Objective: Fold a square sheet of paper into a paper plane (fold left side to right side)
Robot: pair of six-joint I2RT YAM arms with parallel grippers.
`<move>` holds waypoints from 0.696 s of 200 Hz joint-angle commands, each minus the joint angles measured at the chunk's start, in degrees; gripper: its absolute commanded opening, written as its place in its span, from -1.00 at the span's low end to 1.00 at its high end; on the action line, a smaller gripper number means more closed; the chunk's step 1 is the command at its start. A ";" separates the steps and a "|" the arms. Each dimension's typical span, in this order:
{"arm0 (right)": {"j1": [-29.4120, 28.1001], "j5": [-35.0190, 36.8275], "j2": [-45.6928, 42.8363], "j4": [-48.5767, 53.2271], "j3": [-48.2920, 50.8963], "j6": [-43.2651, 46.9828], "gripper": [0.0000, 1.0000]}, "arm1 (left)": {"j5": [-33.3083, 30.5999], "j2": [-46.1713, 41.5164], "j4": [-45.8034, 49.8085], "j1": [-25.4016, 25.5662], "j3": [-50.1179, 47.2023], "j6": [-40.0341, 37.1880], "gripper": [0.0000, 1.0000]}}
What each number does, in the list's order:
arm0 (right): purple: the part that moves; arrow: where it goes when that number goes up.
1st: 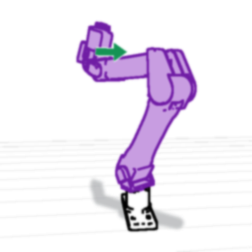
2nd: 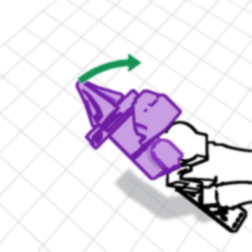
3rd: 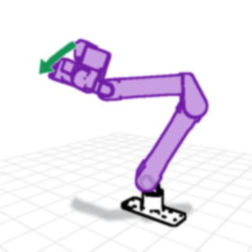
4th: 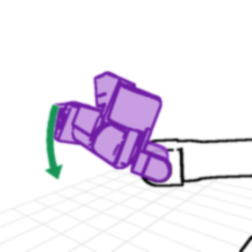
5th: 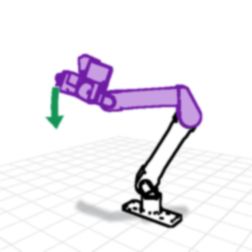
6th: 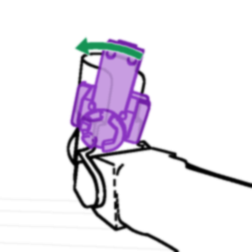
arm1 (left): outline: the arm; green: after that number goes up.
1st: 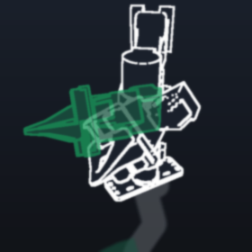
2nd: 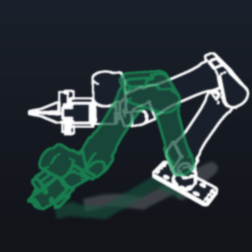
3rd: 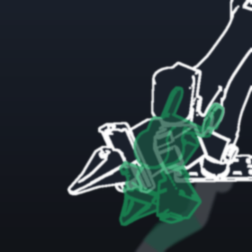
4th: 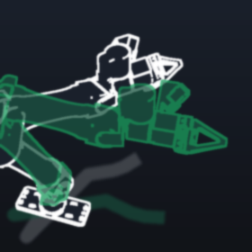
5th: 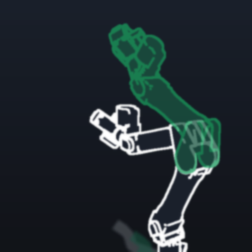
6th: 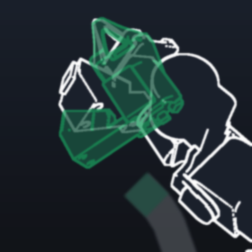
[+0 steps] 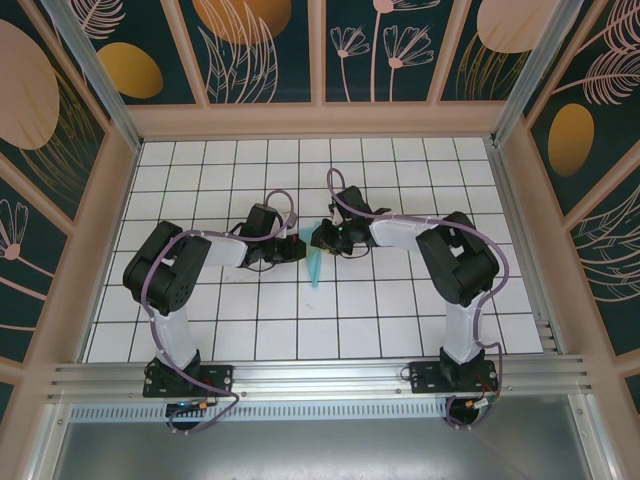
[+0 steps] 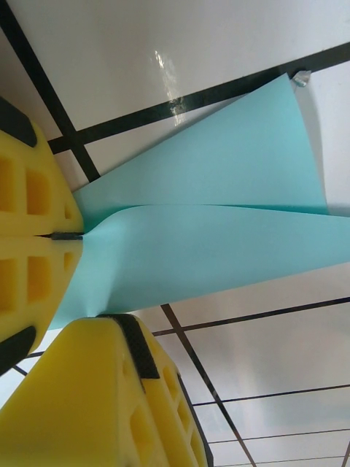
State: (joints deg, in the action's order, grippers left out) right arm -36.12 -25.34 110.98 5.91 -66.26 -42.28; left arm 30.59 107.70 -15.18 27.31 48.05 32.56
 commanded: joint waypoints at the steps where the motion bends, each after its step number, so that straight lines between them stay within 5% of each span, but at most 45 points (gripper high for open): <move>1: -0.27 2.06 1.34 2.55 -1.33 1.38 -0.56 | -3.81 3.12 1.28 -0.24 -0.77 -0.83 -1.00; 139: -0.27 2.77 3.34 4.97 -1.94 3.00 -0.56 | -4.14 3.63 1.21 -0.24 -0.66 -0.82 -1.00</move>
State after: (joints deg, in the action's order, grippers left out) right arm -36.12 -23.57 112.79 8.19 -67.05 -40.75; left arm 30.59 107.74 -15.20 27.31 48.05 32.58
